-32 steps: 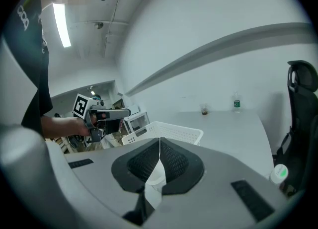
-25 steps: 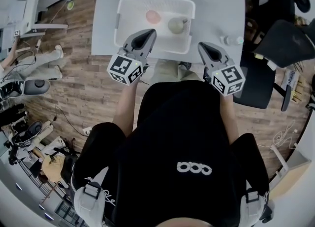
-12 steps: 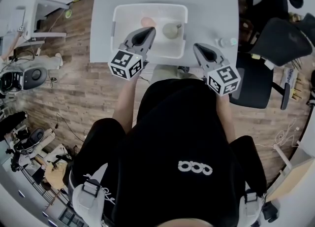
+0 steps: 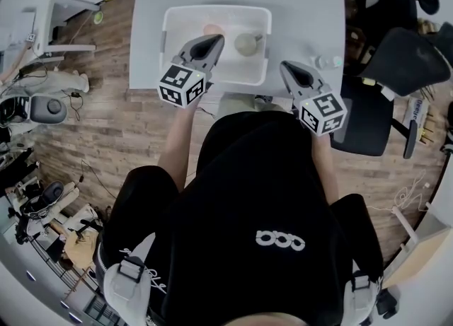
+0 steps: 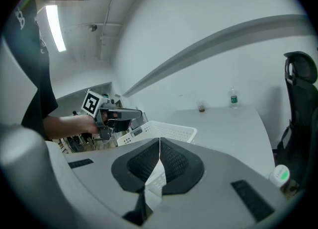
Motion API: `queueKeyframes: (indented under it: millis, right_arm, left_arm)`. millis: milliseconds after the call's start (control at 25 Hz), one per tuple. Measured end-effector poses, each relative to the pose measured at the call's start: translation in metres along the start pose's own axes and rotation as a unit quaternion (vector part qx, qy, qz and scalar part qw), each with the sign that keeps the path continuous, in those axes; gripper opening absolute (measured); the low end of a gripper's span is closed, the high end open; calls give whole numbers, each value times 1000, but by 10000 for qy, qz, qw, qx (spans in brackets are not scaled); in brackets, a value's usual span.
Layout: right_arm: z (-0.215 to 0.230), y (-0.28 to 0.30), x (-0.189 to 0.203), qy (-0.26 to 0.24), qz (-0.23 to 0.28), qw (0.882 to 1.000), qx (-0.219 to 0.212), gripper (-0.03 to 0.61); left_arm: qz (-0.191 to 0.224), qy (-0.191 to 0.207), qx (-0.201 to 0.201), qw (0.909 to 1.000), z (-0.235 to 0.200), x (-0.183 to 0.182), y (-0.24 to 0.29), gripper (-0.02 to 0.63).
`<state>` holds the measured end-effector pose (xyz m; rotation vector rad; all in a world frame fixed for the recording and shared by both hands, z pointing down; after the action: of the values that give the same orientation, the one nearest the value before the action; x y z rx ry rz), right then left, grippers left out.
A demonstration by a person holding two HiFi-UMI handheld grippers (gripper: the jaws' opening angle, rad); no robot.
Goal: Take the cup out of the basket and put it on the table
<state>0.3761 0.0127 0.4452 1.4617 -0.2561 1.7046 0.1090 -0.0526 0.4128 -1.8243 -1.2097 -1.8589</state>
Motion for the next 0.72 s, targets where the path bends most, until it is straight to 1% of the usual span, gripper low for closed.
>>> queueKeyframes:
  millis: [120, 280, 360, 560, 720]
  right_arm:
    - [0, 7, 0, 15, -46, 10000, -39, 23]
    - [2, 19, -4, 51, -80, 9999, -85, 23]
    - [4, 26, -5, 56, -110, 9999, -117, 23]
    - [8, 41, -7, 90, -226, 9995, -191, 23]
    - [15, 54, -10, 163, -288, 9992, -207, 23]
  left_arm:
    - [-79, 28, 44, 10000, -6, -2, 6, 8]
    - [-312, 100, 124, 9994, -18, 2, 20, 8]
    - [-458, 117, 144, 9988, -26, 7, 30, 8]
    - [-839, -33, 302, 9960, -44, 25, 64, 8]
    - [-1209, 46, 462, 9916, -50, 39, 88, 9]
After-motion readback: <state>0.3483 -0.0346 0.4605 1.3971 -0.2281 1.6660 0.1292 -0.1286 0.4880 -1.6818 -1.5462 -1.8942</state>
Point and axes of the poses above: the fingertips, and each gripper's own axes: y forward along the fingers, z to its right, x out of its underside, the point moved 9 cm from there along -y, backward along the fingers, and after that the axes turned 2 degrees about x, right-handed, at the moved point
